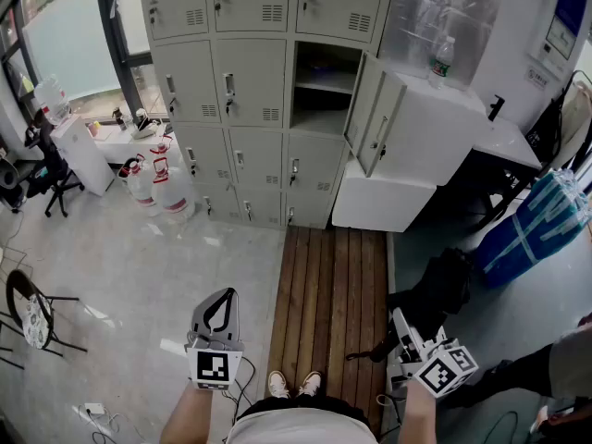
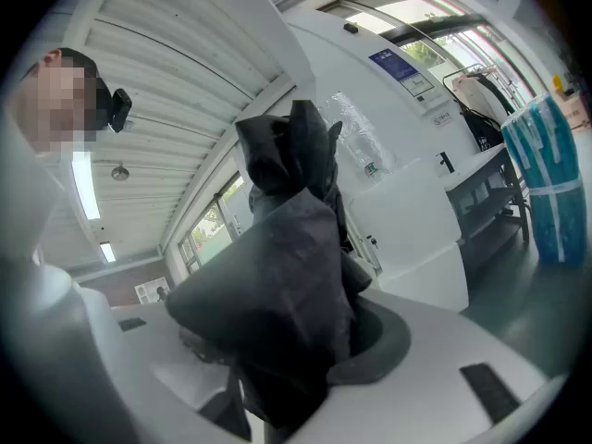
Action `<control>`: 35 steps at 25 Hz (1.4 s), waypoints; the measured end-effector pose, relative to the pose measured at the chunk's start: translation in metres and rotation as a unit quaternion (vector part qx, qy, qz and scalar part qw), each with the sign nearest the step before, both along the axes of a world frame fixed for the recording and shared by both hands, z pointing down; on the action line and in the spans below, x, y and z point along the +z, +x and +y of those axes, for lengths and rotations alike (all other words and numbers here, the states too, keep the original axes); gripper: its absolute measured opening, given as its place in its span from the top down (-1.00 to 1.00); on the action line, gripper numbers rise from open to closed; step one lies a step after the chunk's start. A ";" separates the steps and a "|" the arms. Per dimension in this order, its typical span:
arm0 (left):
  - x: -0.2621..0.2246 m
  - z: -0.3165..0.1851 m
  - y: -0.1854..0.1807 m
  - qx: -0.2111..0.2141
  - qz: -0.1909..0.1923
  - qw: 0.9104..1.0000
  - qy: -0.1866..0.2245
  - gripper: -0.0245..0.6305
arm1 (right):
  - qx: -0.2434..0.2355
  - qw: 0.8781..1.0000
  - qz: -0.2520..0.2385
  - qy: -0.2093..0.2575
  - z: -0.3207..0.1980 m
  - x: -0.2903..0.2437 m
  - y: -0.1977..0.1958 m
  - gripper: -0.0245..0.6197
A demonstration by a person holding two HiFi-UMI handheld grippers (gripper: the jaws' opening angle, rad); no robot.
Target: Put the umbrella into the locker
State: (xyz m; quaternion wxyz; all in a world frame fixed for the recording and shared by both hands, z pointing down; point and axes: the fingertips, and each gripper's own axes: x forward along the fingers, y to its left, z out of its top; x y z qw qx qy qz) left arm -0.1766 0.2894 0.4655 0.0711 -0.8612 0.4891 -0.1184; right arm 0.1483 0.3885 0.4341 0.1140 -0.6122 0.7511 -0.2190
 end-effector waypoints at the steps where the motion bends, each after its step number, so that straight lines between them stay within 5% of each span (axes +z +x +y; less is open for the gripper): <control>1: -0.002 0.000 -0.001 -0.002 -0.001 1.000 0.003 0.86 | 0.000 1.000 0.000 0.001 0.002 0.001 -0.003 0.20; 14: -0.015 0.015 0.035 0.008 0.010 1.000 0.001 0.86 | -0.026 0.999 0.017 0.017 0.011 -0.009 0.001 0.19; 24: 0.002 0.004 0.052 -0.026 0.014 0.999 -0.015 0.86 | -0.070 0.997 0.030 0.008 -0.014 0.010 0.010 0.19; 35: 0.023 -0.132 0.077 -0.020 0.043 0.999 -0.026 0.86 | -0.087 0.995 0.056 -0.003 -0.135 0.024 0.013 0.19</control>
